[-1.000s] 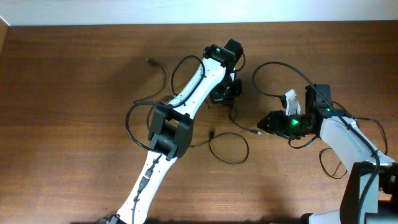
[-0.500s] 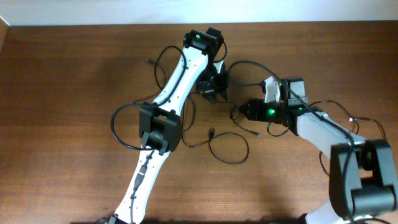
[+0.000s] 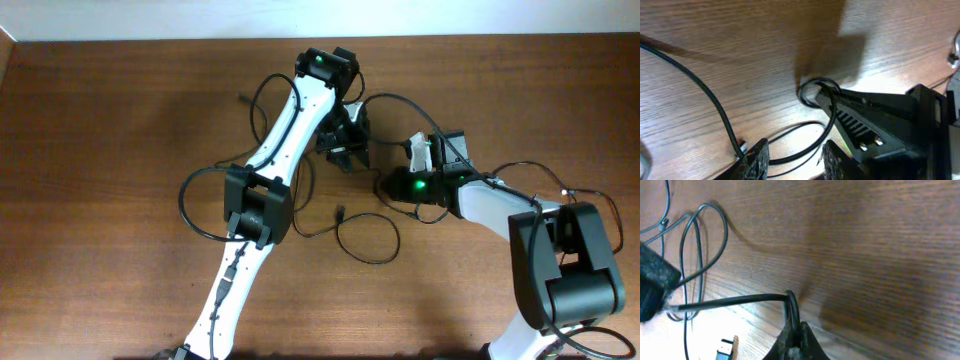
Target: Untangle cables
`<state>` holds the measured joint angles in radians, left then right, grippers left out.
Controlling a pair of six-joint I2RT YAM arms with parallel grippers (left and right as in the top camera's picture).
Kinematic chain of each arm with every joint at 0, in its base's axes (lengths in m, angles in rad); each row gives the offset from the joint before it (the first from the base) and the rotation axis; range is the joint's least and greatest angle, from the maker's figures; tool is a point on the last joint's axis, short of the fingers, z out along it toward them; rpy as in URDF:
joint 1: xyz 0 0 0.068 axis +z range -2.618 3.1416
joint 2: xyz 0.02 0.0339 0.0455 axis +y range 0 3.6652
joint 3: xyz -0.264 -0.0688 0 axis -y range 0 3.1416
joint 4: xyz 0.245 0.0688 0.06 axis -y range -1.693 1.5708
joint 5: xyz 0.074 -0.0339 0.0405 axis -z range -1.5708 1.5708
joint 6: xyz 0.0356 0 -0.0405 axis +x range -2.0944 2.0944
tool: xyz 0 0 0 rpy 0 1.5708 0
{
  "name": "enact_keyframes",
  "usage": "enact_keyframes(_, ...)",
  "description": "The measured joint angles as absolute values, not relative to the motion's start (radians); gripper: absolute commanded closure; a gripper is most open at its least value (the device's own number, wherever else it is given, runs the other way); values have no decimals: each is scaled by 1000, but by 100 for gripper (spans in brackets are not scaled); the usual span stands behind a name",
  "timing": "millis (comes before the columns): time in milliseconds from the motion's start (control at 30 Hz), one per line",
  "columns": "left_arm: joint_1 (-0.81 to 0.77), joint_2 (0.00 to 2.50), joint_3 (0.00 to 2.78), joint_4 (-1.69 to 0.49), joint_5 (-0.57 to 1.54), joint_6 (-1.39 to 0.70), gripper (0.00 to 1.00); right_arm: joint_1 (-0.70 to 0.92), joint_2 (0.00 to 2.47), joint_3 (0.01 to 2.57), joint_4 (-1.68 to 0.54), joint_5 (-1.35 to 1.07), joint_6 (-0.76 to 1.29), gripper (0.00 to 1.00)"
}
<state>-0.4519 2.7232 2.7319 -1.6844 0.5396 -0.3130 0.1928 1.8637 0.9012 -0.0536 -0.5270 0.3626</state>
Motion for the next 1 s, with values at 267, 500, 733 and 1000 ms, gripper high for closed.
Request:
enact_keyframes(267, -446, 2723, 2732, -1687, 787, -364, 49, 170, 1864, 901, 5, -623, 363, 96)
enact_keyframes(500, -394, 2723, 2732, -1571, 863, -162, 55, 65, 1864, 901, -33, -718, 359, 96)
enact_keyframes(733, -472, 2723, 2732, -1638, 680, 112, 80, 67, 1864, 901, -44, -736, 359, 96)
enact_keyframes(1000, -469, 2723, 2732, -1676, 616, 316, 100, 67, 1831, 902, -29, -794, 359, 96)
